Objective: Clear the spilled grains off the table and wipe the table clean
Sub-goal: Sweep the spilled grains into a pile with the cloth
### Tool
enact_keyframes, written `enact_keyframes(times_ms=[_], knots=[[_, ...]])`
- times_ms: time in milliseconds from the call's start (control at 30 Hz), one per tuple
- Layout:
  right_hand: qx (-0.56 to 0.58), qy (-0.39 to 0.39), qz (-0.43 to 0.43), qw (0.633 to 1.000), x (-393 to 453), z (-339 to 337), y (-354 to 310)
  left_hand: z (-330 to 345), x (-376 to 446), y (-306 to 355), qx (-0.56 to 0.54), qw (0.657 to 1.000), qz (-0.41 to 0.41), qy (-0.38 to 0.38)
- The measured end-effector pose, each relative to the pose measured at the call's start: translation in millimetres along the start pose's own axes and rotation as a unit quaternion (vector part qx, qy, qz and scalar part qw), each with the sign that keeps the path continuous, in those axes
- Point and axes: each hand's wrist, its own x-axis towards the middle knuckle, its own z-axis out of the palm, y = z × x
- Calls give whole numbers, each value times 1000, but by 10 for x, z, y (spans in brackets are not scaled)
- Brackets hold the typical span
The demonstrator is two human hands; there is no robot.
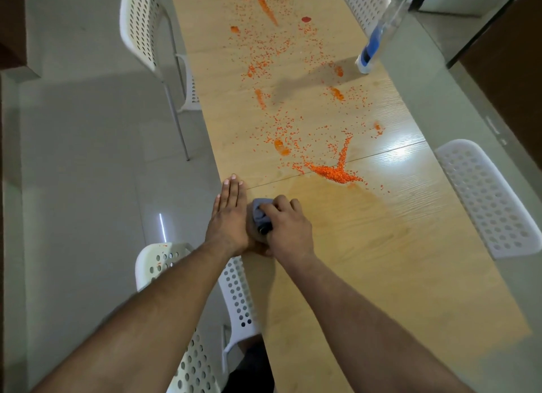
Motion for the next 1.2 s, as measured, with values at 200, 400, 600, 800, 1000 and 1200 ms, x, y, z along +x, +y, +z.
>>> enact_keyframes(times_ms=[200, 400, 600, 800, 1000, 1200], knots=[[7, 80, 75, 994, 755, -166, 121, -5, -26, -30, 5, 1000, -3, -7], [20, 110, 126, 986, 936, -358, 243, 2, -37, -10, 16, 1000, -6, 2], [7, 70, 42, 997, 65, -130, 76, -1, -13, 23, 2, 1000, -20, -6], [-21, 16, 42, 999, -227, -93, 289, 40, 7, 219, 15, 999, -40, -15], [-21, 80, 108, 991, 571, -374, 809, 100, 96, 513, -10, 999, -43, -6], [-13, 75, 79, 994, 960, -633, 998, 273, 237, 958, -55, 996, -66, 40]])
